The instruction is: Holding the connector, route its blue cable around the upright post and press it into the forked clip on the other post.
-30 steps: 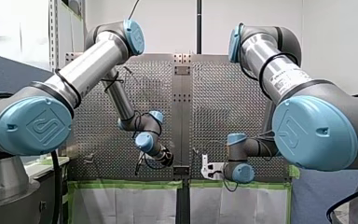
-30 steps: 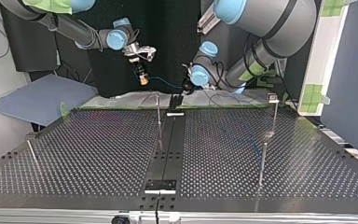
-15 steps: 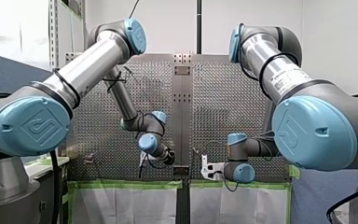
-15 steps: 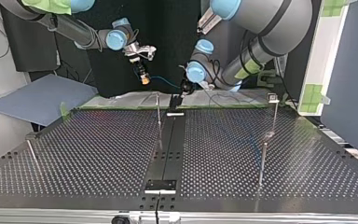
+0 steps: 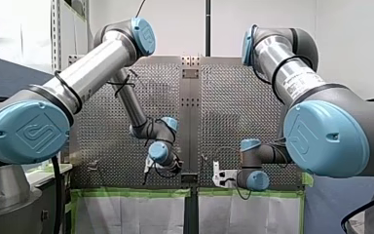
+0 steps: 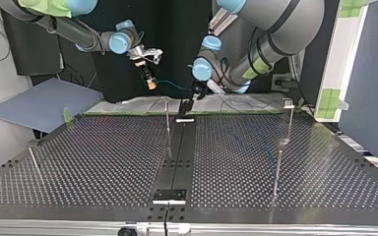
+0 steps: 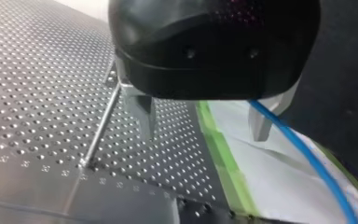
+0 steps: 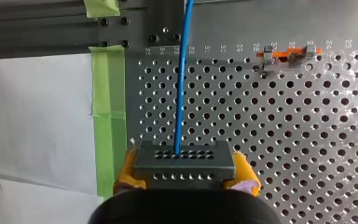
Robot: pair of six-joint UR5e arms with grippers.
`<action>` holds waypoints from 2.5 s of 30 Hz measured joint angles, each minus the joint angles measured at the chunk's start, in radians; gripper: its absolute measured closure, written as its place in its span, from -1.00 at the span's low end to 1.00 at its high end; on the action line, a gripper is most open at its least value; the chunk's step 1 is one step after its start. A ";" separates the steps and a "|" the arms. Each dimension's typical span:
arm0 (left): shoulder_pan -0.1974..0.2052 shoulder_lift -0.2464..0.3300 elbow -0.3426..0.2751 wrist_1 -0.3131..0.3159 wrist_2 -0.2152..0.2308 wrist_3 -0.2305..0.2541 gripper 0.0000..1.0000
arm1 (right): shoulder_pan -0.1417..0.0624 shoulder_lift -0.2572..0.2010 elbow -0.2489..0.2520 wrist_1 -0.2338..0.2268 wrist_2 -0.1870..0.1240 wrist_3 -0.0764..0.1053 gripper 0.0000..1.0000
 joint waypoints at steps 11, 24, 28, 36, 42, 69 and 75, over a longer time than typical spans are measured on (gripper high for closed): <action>-0.012 0.000 -0.048 0.089 -0.092 0.047 -1.00 | -0.006 0.000 0.000 0.003 -0.050 -0.001 1.00; -0.058 0.000 -0.049 0.158 -0.220 0.059 -1.00 | -0.009 0.000 0.000 0.005 -0.084 -0.007 1.00; -0.078 0.000 -0.049 0.160 -0.255 0.061 -1.00 | -0.016 0.000 0.000 0.004 -0.084 -0.007 1.00; -0.134 0.000 -0.048 0.188 -0.320 0.076 -1.00 | -0.032 0.000 0.000 0.002 -0.093 -0.006 1.00; -0.174 -0.001 -0.045 0.214 -0.369 0.082 -1.00 | -0.044 0.000 0.000 0.000 -0.113 -0.008 1.00; -0.198 -0.016 0.008 0.192 -0.394 0.048 -1.00 | -0.100 -0.004 0.001 -0.013 -0.203 -0.005 1.00; -0.202 -0.040 0.042 0.180 -0.385 0.015 -1.00 | -0.117 -0.005 0.001 -0.012 -0.212 0.001 1.00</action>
